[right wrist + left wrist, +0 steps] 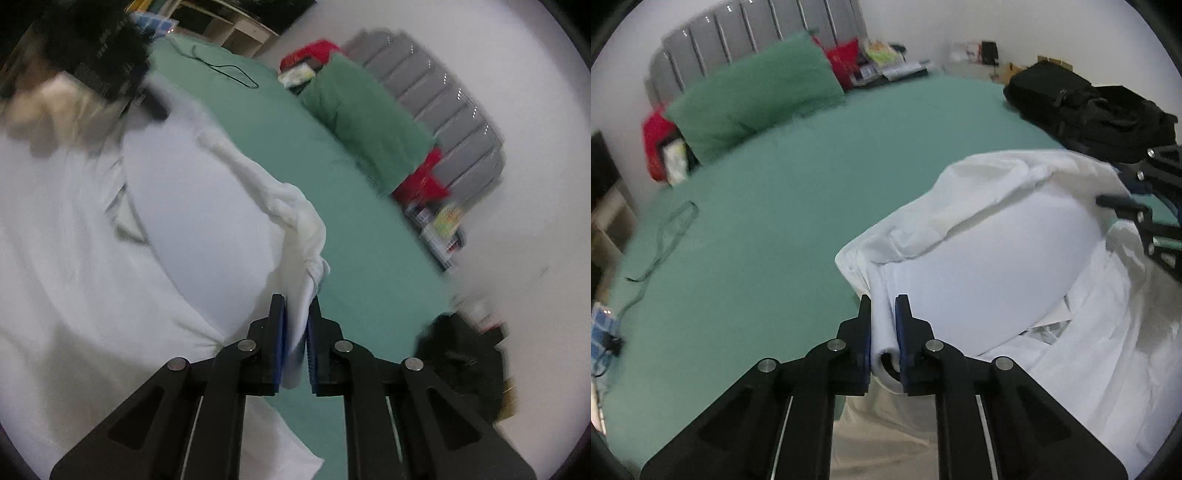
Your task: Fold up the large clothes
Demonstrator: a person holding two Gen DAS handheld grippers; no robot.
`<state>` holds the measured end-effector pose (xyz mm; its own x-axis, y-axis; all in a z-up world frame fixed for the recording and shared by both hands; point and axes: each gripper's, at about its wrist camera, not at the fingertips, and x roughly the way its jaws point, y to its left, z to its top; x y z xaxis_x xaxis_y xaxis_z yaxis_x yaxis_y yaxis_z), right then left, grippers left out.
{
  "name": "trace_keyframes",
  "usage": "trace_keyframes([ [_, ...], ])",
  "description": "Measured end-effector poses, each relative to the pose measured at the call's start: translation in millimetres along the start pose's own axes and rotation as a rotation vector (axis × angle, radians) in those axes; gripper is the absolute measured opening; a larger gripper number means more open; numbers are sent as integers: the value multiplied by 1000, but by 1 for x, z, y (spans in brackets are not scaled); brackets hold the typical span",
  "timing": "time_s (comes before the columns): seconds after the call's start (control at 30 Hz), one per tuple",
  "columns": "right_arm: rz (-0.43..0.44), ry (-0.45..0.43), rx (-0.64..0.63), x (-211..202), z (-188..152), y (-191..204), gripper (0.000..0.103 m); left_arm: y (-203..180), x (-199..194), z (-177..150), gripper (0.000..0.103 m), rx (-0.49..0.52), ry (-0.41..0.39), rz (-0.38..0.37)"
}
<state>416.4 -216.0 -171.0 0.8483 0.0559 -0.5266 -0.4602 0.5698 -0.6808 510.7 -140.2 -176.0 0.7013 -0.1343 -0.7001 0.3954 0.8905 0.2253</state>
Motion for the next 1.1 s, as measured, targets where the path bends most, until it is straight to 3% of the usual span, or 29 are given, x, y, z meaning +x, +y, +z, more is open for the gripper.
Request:
trace_keyframes([
  [0.13, -95, -96, -116, -29, -4, 32, 11, -12, -22, -28, 12, 12, -16, 57],
  [0.33, 9, -88, -111, -64, -15, 47, 14, 7, -73, -74, 13, -112, -25, -1],
  [0.47, 117, -34, -31, -78, -20, 48, 17, -3, -100, -104, 13, -108, 4, -29],
  [0.57, 232, 47, 98, -78, -23, 40, 18, -12, -117, -131, 13, -98, 46, -37],
  [0.63, 294, 82, 227, -82, -29, 26, 19, -13, -127, -147, 19, -115, 79, -53],
  [0.7, 411, 155, 388, -80, -40, 11, 20, -10, -136, -162, 32, -159, 139, -94],
  [0.77, 539, 268, 521, -76, -56, 2, 21, -5, -152, -174, 33, -211, 147, -144],
  [0.83, 506, 292, 636, -93, -73, -8, 24, 0, -170, -186, 34, -255, 130, -172],
  [0.87, 484, 295, 682, -104, -76, -13, 31, 4, -179, -191, 37, -279, 112, -176],
  [0.97, 426, 177, 651, -125, -58, -13, 59, 18, -195, -209, 42, -395, 78, -194],
  [1.03, 412, 80, 640, -126, -34, -13, 63, 25, -197, -219, 42, -461, 69, -198],
  [1.1, 477, 26, 667, -113, -5, -9, 63, 30, -199, -229, 42, -520, 68, -159],
])
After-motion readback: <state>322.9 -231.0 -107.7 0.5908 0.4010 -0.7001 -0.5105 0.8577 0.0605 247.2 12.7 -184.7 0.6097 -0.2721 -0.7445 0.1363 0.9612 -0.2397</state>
